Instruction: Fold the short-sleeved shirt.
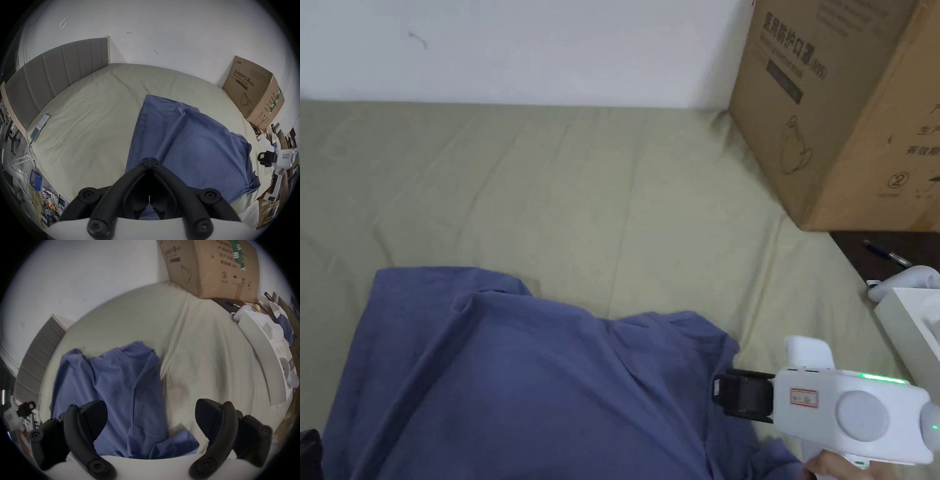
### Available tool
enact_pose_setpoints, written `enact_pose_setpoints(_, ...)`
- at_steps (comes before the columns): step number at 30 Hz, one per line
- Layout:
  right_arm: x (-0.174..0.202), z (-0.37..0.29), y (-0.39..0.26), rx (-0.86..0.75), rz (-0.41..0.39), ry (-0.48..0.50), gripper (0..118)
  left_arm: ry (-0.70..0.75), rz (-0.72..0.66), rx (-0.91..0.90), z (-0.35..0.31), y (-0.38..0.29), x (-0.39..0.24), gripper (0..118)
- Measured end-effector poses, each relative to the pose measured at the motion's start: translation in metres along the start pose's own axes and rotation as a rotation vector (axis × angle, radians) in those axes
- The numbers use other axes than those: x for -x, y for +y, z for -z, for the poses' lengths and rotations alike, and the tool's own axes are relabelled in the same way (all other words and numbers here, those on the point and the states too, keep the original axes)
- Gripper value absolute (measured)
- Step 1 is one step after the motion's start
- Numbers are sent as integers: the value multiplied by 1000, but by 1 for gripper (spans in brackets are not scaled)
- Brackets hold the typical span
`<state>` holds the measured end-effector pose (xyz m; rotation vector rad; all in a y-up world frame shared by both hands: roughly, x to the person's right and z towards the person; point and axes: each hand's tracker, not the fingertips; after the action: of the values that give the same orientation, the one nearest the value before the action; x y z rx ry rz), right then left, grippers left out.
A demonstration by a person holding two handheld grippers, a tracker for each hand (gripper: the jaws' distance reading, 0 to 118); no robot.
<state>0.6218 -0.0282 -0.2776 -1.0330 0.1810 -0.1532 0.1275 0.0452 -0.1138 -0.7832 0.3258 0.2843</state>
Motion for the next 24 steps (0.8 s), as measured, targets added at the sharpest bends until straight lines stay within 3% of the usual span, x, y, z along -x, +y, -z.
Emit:
enact_pose_setpoints(2,18,12,1,32,-67,-22,108,0,0,10,3,0,-1,0)
enact_pose_setpoints(6,49,35,-12,146,-202,-25,86,8,20,34,12,-2,-3,0)
enact_pose_setpoints(8,57,43,-20,137,-262,-111,85,13,24,40,12,-4,-3,0)
enact_pose_setpoints(9,59,40,-21,107,-285,-92,84,12,23,46,14,-3,-2,0)
enact_pose_setpoints(10,55,37,-16,130,-246,-81,84,12,21,53,15,-2,-2,0)
enact_pose_setpoints(11,51,30,-13,113,-201,-69,76,15,19,56,17,-2,1,0)
enact_pose_setpoints(13,37,21,-9,77,-130,-20,25,17,19,59,19,-1,3,0)
enact_pose_setpoints(14,26,20,-8,91,-42,50,7,16,20,61,20,0,3,0)
enact_pose_setpoints(17,9,18,-8,101,62,98,6,11,16,60,22,5,2,0)
enact_pose_setpoints(22,16,6,-9,81,46,86,6,9,52,45,33,27,-6,0)
enact_pose_setpoints(23,16,6,-9,83,45,86,6,-1,65,44,41,34,-9,2)
enact_pose_setpoints(24,16,6,-9,86,46,86,6,-13,81,45,51,44,-12,19)
